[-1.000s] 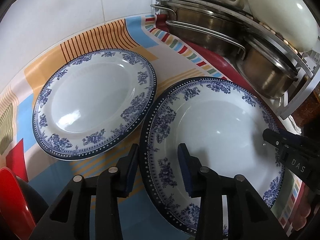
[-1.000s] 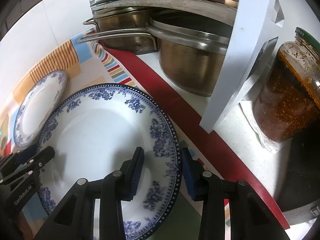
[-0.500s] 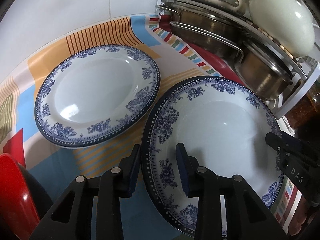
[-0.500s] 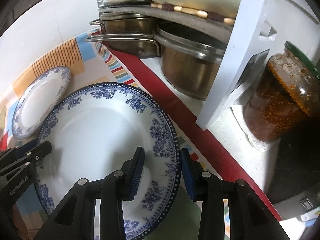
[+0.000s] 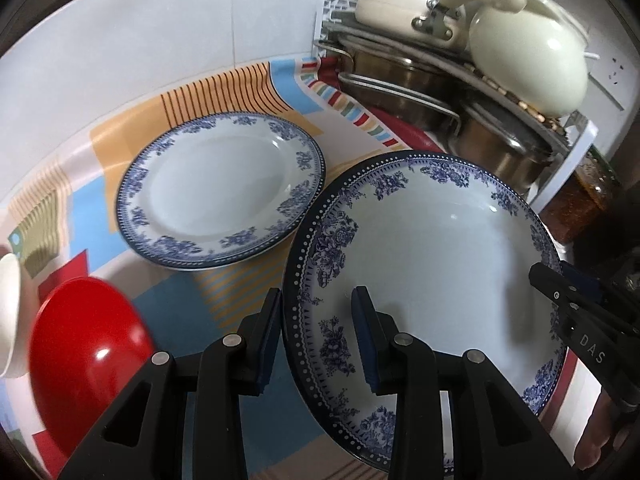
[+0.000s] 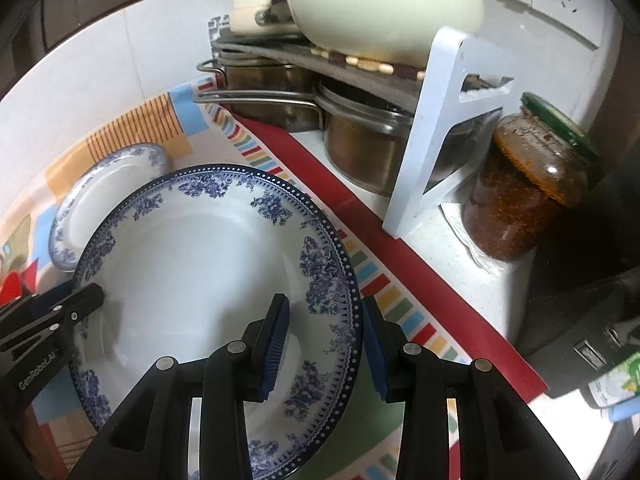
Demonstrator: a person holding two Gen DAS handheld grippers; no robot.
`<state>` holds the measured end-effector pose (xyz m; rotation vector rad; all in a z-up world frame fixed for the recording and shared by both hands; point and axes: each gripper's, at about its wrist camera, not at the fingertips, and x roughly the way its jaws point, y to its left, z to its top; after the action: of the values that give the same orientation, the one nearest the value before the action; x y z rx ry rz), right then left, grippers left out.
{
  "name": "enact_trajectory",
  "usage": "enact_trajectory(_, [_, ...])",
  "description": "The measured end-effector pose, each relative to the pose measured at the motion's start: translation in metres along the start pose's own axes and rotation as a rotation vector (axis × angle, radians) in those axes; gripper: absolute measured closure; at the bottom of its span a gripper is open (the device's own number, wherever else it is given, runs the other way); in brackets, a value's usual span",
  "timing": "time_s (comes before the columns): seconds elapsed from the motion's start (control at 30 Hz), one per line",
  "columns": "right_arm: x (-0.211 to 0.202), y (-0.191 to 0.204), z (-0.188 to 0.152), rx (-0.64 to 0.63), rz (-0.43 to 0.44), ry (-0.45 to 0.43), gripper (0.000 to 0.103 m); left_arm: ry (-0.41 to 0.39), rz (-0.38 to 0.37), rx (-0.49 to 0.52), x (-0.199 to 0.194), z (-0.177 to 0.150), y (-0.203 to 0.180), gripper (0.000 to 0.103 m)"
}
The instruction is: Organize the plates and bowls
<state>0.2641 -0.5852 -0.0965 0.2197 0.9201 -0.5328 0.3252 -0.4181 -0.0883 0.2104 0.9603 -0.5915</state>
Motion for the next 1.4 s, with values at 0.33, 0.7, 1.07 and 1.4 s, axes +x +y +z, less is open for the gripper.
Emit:
enact_trajectory(0.33, [-0.047,0.024,-0.013,0.002,0.013,-0.034,0.066,-0.049,0.022,-0.032,-0.05,-0.017,0.026,0.069])
enact_trajectory(0.7, [-0.093,0.069,-0.026,-0.065,0.066,-0.072,0.066,-0.113,0.084,-0.119,-0.106,-0.048,0.075,0.069])
enact_trajectory(1.07, [-0.127,0.121,-0.042,-0.127,0.134,-0.092,0.066,-0.152,0.144,-0.195,-0.148,-0.077,0.124,0.069])
enact_trajectory(1.4, [-0.153,0.176,-0.057,-0.192,0.198,-0.115,0.065,-0.178,0.208,-0.266,-0.186,-0.109,0.177,0.069])
